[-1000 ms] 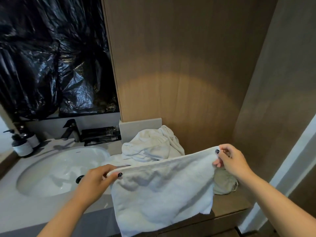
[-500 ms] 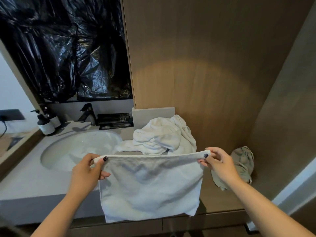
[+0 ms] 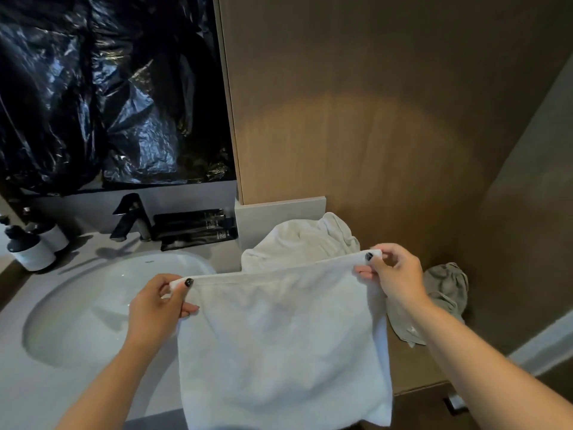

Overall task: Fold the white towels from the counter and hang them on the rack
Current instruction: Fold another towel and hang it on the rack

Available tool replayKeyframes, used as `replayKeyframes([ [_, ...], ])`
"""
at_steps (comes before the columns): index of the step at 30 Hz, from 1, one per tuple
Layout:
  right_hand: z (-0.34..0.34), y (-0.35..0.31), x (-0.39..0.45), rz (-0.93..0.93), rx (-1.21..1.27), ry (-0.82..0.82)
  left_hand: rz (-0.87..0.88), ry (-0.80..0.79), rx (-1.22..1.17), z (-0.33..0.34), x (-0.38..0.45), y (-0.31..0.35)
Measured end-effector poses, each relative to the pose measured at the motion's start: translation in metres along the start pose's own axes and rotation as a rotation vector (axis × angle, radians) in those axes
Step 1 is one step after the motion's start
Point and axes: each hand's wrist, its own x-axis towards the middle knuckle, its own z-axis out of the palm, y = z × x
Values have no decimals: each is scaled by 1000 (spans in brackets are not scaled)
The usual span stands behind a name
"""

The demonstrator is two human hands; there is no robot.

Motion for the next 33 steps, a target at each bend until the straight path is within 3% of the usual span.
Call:
replayKeyframes([
  [9,88,7,82,147,87,202,-83,-28,-125,41,111,-34],
  [14,114,35,117,201,46,302,-120,9,88,72,147,-52],
  [18,128,61,121,163,-33,253,-183,-1,147,92,160,-73],
  [20,132,71,117,68,-212,182,-260,-27,184,99,156,-78],
  [22,133,69,106,-69,-424,97,-108,-26,273,110,139,-81],
  [24,139,64,91,-364,-663,16,246,-52,351,127,111,-77],
  [26,152,71,74,-659,-817,-192,527,-179,372,148,88,-74],
  [28,163,87,66,-831,-1065,-412,630,-341,418,165,77,-75],
  [30,168,102,72,-818,-1250,-496,718,-397,560,177,81,-90],
  [33,164,103,89,-723,-1292,-528,742,-464,649,182,93,-112],
])
